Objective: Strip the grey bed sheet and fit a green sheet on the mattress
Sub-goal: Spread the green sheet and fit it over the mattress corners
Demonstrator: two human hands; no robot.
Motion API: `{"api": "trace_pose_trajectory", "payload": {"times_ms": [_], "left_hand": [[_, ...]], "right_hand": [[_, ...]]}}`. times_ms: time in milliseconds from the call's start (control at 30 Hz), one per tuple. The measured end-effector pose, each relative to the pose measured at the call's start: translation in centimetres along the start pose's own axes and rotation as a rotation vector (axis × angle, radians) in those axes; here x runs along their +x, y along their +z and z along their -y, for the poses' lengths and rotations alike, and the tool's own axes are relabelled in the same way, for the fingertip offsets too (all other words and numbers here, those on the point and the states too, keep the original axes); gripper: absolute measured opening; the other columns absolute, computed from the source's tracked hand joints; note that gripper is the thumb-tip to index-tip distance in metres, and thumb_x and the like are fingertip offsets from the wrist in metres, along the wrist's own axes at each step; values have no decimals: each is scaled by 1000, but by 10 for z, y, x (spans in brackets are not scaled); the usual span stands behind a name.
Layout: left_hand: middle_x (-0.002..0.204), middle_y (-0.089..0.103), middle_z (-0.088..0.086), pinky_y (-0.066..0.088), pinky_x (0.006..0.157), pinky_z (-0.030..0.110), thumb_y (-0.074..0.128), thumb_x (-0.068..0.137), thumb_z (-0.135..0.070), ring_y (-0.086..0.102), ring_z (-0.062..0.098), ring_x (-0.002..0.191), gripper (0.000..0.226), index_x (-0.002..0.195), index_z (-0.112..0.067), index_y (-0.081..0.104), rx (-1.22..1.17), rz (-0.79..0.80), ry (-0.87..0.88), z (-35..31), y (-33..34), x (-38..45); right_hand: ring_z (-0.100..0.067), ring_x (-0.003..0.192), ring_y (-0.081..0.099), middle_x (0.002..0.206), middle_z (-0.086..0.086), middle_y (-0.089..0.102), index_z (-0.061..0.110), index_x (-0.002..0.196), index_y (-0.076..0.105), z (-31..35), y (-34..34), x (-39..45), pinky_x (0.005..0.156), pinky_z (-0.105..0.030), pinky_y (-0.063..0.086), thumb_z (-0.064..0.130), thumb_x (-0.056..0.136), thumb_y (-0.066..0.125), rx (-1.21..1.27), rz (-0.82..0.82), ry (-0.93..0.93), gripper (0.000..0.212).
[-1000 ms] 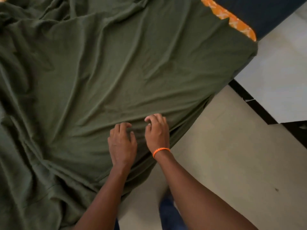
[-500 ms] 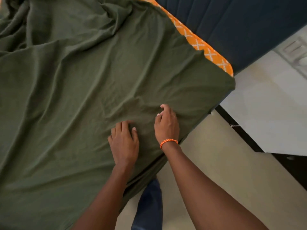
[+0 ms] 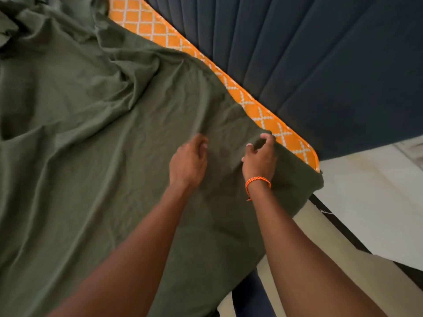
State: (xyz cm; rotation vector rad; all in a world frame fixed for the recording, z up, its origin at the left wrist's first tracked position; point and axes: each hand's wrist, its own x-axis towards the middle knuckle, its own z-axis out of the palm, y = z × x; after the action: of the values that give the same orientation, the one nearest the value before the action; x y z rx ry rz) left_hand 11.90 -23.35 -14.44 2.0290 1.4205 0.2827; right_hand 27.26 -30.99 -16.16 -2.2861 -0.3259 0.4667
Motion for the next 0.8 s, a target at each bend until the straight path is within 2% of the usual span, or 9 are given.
{"api": "trace_pose_trajectory", "payload": {"times_ms": [167,300,367,433,500,600,667,733,800], "left_hand": [[100,76,8,58,84,50,37,95,-27,70,36,97,52,141,-50,40,-12,258,37,-50,22,74],[126,70,14,54,88,45,49,97,-33,68,41,110,65,152,-59,26,167,392,78,-75,44,114],[128,67,14,51,84,43,57,96,-40,68,42,111,59,147,-55,31,281,450,73,-77,48,124],[121,67,12,47,78,40,63,94,-42,68,41,107,38,128,-45,45,315,459,66,-78,52,137],[114,70,7,47,76,38,66,92,-42,70,38,101,25,112,-38,51,323,459,68,-82,53,148],[78,75,-3,52,72,32,60,96,-36,75,22,73,12,104,-33,51,303,472,52,-85,54,158],[65,73,-2,57,71,34,55,99,-30,72,19,58,10,105,-32,49,277,445,40,-83,58,161],[75,74,5,59,76,45,54,100,-29,73,31,70,14,112,-30,47,249,358,65,-81,63,162],[93,73,16,53,74,47,53,102,-33,70,44,86,22,122,-25,47,254,257,100,-83,70,160]], "right_hand": [[-39,86,69,103,-1,65,45,118,41,0,-5,39,72,-56,59,37,77,49,60,-35,118,42],[-31,90,66,94,5,65,31,101,57,-8,-25,61,77,-46,57,36,89,56,-48,-6,182,13],[-31,89,64,87,1,68,24,85,62,-12,-41,68,74,-40,52,45,89,55,-187,31,197,23],[-32,88,62,85,-2,68,21,79,62,-13,-55,71,72,-40,51,52,87,51,-295,38,211,34],[-33,91,63,90,-4,69,22,86,62,-17,-66,68,72,-40,50,54,88,52,-408,18,177,33],[-34,99,66,102,-6,71,25,104,65,-24,-81,58,78,-41,50,72,93,44,-555,-6,129,52],[-29,101,68,103,-2,72,28,107,67,-35,-92,56,83,-43,53,84,91,40,-549,10,148,64],[-27,96,69,98,2,72,29,108,65,-48,-100,55,81,-44,59,84,89,45,-547,46,124,62],[-32,92,69,90,-2,72,27,112,64,-59,-104,57,74,-46,61,69,92,54,-527,27,69,47]]}}
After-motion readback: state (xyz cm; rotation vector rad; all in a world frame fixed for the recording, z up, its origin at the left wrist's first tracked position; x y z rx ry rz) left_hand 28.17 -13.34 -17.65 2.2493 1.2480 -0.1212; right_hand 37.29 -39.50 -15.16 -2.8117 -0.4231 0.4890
